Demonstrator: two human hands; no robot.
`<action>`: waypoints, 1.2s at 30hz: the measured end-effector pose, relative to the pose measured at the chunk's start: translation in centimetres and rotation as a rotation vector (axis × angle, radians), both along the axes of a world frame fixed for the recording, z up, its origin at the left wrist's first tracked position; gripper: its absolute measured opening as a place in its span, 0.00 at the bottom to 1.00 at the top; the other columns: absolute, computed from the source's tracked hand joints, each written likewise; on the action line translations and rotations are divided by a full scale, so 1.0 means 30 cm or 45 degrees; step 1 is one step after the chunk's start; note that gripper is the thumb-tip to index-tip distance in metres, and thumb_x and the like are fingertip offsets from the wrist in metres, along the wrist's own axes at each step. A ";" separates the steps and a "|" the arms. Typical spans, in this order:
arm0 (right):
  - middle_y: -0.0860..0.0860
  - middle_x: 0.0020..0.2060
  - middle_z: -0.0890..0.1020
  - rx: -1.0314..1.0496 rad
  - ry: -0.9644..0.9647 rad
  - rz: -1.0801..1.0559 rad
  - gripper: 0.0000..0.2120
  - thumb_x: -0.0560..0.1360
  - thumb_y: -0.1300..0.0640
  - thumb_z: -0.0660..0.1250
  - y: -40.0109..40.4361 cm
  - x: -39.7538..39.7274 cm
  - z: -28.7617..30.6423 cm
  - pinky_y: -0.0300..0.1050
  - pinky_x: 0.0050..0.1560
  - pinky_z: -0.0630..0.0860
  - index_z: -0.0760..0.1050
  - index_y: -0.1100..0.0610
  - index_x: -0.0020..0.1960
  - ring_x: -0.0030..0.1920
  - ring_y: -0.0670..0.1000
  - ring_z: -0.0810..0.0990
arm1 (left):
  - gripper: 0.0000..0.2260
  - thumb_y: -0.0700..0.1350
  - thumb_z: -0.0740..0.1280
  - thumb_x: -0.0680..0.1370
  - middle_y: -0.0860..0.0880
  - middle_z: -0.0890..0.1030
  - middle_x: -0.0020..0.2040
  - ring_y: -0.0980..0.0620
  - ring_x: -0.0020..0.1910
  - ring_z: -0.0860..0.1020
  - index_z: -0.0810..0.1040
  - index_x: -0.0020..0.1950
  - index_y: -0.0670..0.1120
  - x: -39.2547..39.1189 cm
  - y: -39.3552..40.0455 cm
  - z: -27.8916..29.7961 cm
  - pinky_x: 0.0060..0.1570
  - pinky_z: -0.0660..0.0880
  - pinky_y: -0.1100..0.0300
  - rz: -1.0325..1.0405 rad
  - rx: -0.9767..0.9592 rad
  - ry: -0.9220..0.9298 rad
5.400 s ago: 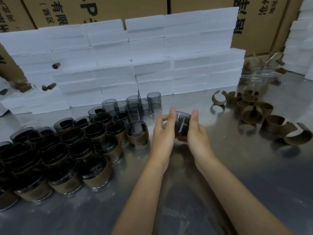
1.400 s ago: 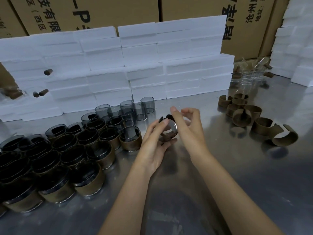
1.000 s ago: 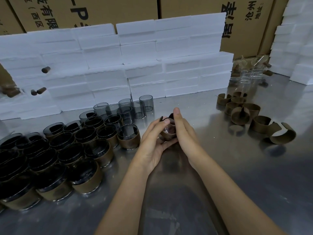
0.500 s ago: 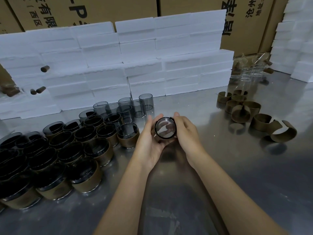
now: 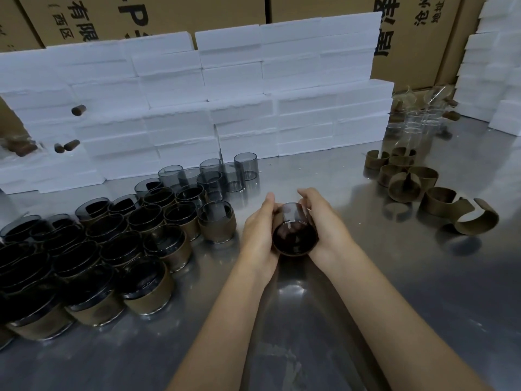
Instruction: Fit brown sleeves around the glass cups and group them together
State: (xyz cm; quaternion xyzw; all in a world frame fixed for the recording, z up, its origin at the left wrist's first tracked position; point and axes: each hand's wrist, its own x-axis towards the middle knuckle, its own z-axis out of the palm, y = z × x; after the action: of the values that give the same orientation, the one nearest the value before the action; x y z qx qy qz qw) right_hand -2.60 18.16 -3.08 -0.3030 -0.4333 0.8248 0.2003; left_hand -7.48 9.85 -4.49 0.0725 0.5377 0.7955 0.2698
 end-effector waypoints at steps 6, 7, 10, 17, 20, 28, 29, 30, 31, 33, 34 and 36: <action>0.49 0.24 0.72 0.071 -0.017 -0.091 0.18 0.76 0.52 0.72 -0.008 -0.012 -0.012 0.43 0.35 0.72 0.69 0.54 0.32 0.26 0.51 0.72 | 0.21 0.51 0.67 0.83 0.48 0.76 0.29 0.53 0.30 0.77 0.76 0.30 0.49 0.017 0.007 0.001 0.35 0.75 0.61 0.107 -0.062 0.001; 0.48 0.23 0.71 0.073 -0.011 -0.084 0.19 0.76 0.52 0.72 -0.009 -0.012 -0.013 0.42 0.34 0.72 0.69 0.54 0.32 0.25 0.50 0.72 | 0.25 0.52 0.67 0.83 0.49 0.72 0.28 0.53 0.28 0.74 0.73 0.25 0.51 0.017 0.008 0.000 0.34 0.73 0.60 0.126 -0.075 0.003; 0.49 0.24 0.69 0.099 -0.002 -0.059 0.20 0.76 0.52 0.73 -0.014 -0.010 -0.013 0.42 0.32 0.70 0.68 0.53 0.31 0.25 0.50 0.70 | 0.28 0.53 0.68 0.82 0.50 0.67 0.27 0.53 0.27 0.69 0.69 0.22 0.51 0.012 0.011 -0.002 0.32 0.68 0.58 0.170 -0.089 0.022; 0.48 0.22 0.67 0.138 0.017 -0.061 0.22 0.76 0.53 0.73 -0.021 -0.005 -0.007 0.43 0.32 0.67 0.66 0.52 0.29 0.25 0.50 0.66 | 0.29 0.53 0.68 0.82 0.52 0.64 0.24 0.54 0.24 0.65 0.67 0.21 0.50 0.015 0.010 0.007 0.28 0.64 0.60 0.160 -0.058 0.028; 0.48 0.23 0.66 0.151 0.007 -0.056 0.22 0.76 0.53 0.73 -0.019 -0.004 -0.006 0.44 0.33 0.66 0.66 0.52 0.29 0.25 0.50 0.66 | 0.29 0.54 0.68 0.82 0.52 0.65 0.24 0.54 0.24 0.65 0.68 0.21 0.50 0.012 0.011 0.008 0.30 0.65 0.58 0.152 -0.068 0.029; 0.49 0.21 0.70 0.266 -0.030 -0.238 0.27 0.76 0.51 0.71 0.008 -0.001 0.006 0.43 0.33 0.68 0.69 0.53 0.21 0.25 0.51 0.68 | 0.16 0.53 0.71 0.80 0.46 0.79 0.36 0.51 0.37 0.78 0.80 0.32 0.50 0.003 0.009 -0.010 0.42 0.77 0.58 -0.008 -0.012 0.089; 0.49 0.21 0.70 0.300 -0.040 -0.299 0.28 0.77 0.51 0.71 0.021 -0.001 0.006 0.41 0.31 0.67 0.70 0.54 0.20 0.25 0.51 0.68 | 0.11 0.52 0.74 0.77 0.47 0.80 0.38 0.51 0.39 0.79 0.82 0.37 0.48 0.007 0.009 -0.006 0.44 0.77 0.60 -0.066 0.010 0.117; 0.49 0.21 0.69 0.331 -0.044 -0.359 0.28 0.77 0.52 0.70 0.034 0.003 0.006 0.40 0.29 0.67 0.71 0.53 0.19 0.24 0.50 0.67 | 0.10 0.53 0.77 0.73 0.47 0.81 0.40 0.52 0.41 0.80 0.82 0.43 0.47 0.014 0.009 -0.001 0.45 0.77 0.60 -0.111 0.001 0.165; 0.49 0.21 0.69 0.361 -0.033 -0.416 0.28 0.77 0.52 0.69 0.048 0.007 0.005 0.38 0.26 0.66 0.72 0.53 0.19 0.23 0.49 0.67 | 0.15 0.55 0.79 0.69 0.47 0.82 0.43 0.52 0.43 0.81 0.82 0.48 0.46 0.021 0.010 0.003 0.46 0.77 0.60 -0.157 -0.043 0.219; 0.48 0.21 0.69 0.419 0.027 -0.497 0.26 0.78 0.53 0.69 0.073 0.015 0.001 0.36 0.25 0.66 0.71 0.54 0.21 0.23 0.47 0.67 | 0.26 0.59 0.80 0.64 0.45 0.84 0.50 0.51 0.46 0.83 0.81 0.56 0.48 0.033 0.012 0.007 0.47 0.78 0.57 -0.241 -0.205 0.317; 0.48 0.21 0.70 0.451 0.055 -0.506 0.24 0.78 0.54 0.68 0.082 0.018 0.000 0.36 0.26 0.67 0.71 0.53 0.24 0.24 0.46 0.68 | 0.26 0.58 0.80 0.65 0.44 0.85 0.53 0.51 0.46 0.84 0.80 0.59 0.49 0.038 0.014 0.007 0.46 0.79 0.57 -0.267 -0.269 0.340; 0.48 0.21 0.72 0.486 0.096 -0.460 0.22 0.78 0.54 0.68 0.086 0.021 0.004 0.36 0.27 0.69 0.72 0.54 0.26 0.24 0.46 0.70 | 0.22 0.52 0.79 0.72 0.45 0.86 0.47 0.52 0.41 0.84 0.79 0.62 0.47 0.050 0.015 0.006 0.38 0.79 0.59 -0.261 -0.259 0.289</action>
State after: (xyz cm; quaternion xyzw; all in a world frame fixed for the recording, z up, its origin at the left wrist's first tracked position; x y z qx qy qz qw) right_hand -1.96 20.74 -2.95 -0.3010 -0.5121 0.6898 0.4138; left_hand -5.99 10.29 -4.32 0.1885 0.6322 0.6920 0.2931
